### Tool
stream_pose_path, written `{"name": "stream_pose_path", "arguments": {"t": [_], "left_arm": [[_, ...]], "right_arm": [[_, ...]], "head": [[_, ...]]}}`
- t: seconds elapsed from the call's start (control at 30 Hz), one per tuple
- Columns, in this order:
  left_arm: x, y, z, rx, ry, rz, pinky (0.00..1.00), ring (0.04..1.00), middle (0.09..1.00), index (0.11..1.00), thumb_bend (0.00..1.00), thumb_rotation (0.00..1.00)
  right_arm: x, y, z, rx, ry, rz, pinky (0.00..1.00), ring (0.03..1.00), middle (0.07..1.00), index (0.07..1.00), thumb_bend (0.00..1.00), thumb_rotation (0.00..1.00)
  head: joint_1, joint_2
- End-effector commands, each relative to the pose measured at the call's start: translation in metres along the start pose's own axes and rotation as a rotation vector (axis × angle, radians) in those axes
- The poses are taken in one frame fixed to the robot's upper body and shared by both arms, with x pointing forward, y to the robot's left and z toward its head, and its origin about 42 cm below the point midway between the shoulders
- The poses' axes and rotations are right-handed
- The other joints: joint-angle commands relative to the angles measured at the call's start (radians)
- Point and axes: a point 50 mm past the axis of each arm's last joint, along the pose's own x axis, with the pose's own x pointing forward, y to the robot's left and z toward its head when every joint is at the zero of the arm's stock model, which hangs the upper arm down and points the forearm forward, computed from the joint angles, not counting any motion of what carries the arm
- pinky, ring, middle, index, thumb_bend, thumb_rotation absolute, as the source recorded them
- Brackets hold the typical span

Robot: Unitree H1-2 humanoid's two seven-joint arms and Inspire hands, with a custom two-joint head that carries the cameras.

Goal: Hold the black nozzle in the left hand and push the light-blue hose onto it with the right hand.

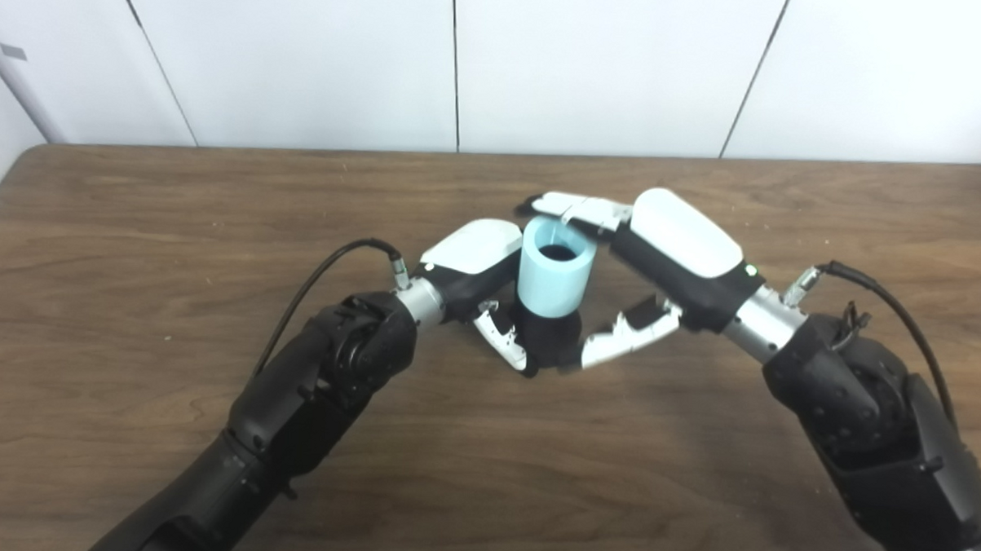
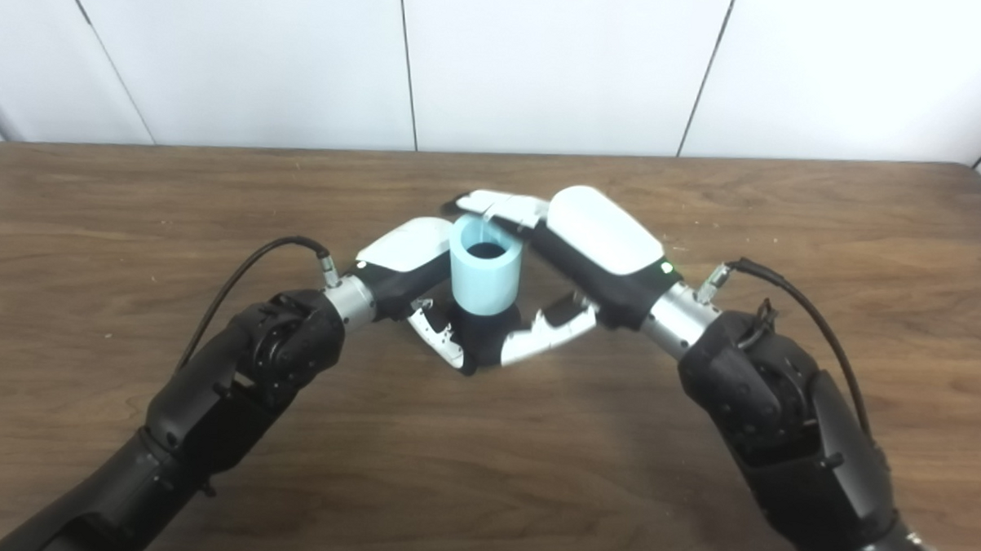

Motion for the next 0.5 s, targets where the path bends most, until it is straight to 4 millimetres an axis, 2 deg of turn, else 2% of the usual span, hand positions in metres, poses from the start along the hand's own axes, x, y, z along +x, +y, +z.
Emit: {"name": "stream_pose_path", "arguments": {"t": [0.0,0.3,0.47], "left_arm": [[-0.006,-0.015,-0.015,0.020,0.070,-0.084,0.97,0.619,0.492,0.481,0.53,0.00],[-0.006,-0.017,-0.016,0.016,0.065,-0.087,0.97,0.615,0.490,0.482,0.53,0.00],[-0.005,-0.015,-0.017,0.015,0.066,-0.084,0.97,0.615,0.490,0.482,0.53,0.00]], "right_arm": [[0.004,-0.022,0.010,0.046,-0.002,-0.084,0.67,0.842,0.905,0.904,0.64,0.31],[0.003,-0.030,-0.010,0.225,0.140,-0.155,0.61,0.804,0.906,0.925,0.68,0.27],[-0.009,-0.028,-0.019,0.263,0.155,-0.118,0.60,0.789,0.897,0.931,0.62,0.15]], "head": [[0.000,0.001],[-0.002,-0.010],[-0.002,-0.013]]}}
